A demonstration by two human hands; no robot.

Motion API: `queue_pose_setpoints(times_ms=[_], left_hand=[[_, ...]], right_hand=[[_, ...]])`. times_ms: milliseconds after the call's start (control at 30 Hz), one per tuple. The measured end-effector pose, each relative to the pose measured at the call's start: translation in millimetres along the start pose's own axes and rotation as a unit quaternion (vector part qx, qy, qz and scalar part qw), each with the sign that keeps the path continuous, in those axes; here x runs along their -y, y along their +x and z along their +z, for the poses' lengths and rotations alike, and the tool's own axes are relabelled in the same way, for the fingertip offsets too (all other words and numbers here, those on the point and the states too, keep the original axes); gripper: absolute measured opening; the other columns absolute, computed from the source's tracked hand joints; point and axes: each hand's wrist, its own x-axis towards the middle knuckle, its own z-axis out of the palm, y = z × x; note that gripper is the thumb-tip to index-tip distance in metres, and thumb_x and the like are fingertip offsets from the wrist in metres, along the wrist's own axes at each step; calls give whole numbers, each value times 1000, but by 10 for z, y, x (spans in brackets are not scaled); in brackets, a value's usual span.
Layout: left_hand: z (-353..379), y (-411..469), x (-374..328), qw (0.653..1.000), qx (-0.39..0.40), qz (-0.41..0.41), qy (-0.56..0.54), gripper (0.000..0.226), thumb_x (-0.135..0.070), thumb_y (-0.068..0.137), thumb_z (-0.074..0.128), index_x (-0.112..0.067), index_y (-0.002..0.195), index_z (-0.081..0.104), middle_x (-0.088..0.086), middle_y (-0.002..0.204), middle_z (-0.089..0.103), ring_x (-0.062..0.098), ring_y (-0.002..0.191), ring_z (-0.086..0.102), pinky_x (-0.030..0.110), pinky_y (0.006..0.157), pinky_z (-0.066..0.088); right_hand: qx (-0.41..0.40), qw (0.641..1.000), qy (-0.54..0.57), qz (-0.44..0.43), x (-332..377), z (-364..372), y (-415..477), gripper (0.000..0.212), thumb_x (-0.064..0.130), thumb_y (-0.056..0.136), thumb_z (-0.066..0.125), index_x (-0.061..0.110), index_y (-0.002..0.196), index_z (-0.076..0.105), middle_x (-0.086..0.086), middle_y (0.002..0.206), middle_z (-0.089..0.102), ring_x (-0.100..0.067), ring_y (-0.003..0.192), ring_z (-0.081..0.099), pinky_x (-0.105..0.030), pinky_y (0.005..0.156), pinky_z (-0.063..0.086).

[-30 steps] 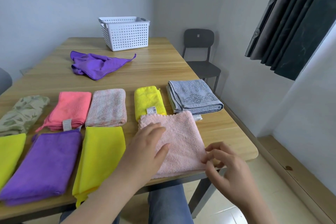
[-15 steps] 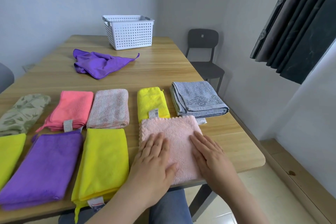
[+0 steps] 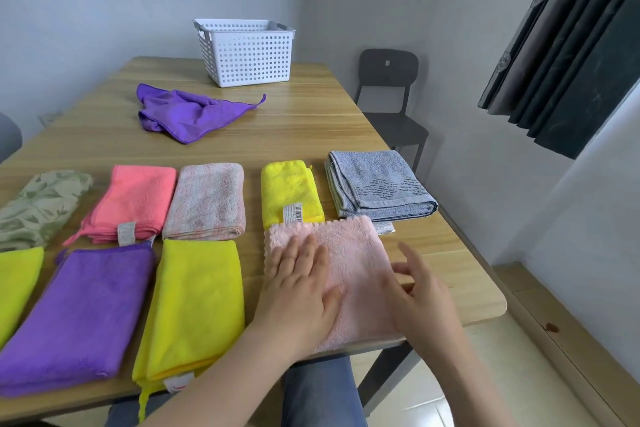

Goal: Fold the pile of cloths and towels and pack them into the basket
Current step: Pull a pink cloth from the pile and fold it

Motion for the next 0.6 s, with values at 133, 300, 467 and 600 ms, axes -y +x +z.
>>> queue_pose_setpoints(times_ms=[133,300,467,600], left_hand=[[4,4,5,1000,6,1,2,94,-57,66,-22,-18,150,-9,3,156,-22,21,142,-26,41,116,-16],[15,-6,20,1000,2,4,-11,88,-66,68,-15,-30,148,-14,4,156,-22,25,142,-26,43,114,-18],[11,-23,-51,1000,9,10,-21,79,-77,75,-6,-42,145,-14,7,155,-25,30,140,-28,47,113,-19],[-13,-13,-168,999,17,11,-45,90,-80,72,-7,-33,150,-4,6,156,-23,27,141,-27,44,113,-20]], right_hand=[[34,998,-12,53,29,30,85,22,34,84,60,13,76,59,3,60,48,-15,57,44,-30,54,32],[39,997,32,60,54,-5,86,31,24,85,61,-5,81,52,-2,64,43,-15,57,38,-30,53,29],[20,994,76,70,-24,3,90,15,19,85,60,4,82,58,-2,65,52,-16,60,47,-32,58,38],[12,995,77,67,-79,-98,106,17,23,82,63,6,79,61,-1,63,52,-16,61,47,-33,59,38]])
